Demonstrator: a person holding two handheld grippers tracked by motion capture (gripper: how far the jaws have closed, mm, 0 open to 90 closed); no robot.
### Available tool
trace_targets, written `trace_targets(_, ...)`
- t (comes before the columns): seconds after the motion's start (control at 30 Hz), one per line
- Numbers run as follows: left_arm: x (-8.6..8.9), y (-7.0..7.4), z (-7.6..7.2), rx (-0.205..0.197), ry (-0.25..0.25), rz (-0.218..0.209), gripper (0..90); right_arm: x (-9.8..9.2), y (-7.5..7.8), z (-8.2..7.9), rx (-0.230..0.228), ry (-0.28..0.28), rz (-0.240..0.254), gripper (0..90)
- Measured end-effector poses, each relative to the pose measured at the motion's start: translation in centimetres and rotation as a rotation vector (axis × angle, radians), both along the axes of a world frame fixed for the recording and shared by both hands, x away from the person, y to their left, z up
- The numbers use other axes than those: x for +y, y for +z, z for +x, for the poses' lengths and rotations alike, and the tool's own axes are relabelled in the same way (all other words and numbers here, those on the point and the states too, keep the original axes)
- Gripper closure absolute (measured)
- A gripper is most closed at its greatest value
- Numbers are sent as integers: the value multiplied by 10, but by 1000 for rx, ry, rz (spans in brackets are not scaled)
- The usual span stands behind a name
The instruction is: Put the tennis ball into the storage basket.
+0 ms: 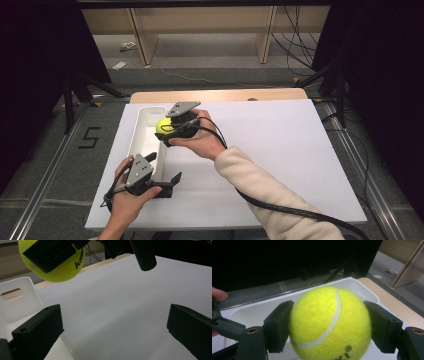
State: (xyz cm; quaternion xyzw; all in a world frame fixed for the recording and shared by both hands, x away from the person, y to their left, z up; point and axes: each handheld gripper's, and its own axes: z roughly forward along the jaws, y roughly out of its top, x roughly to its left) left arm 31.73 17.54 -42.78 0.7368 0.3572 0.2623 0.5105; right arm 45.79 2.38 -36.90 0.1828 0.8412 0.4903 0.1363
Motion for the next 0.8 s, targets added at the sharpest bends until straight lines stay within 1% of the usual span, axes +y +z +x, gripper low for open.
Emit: trace_targets(0.8,-1,0,0,0,-2,3,0,8,4,4,-4,3,-3,276)
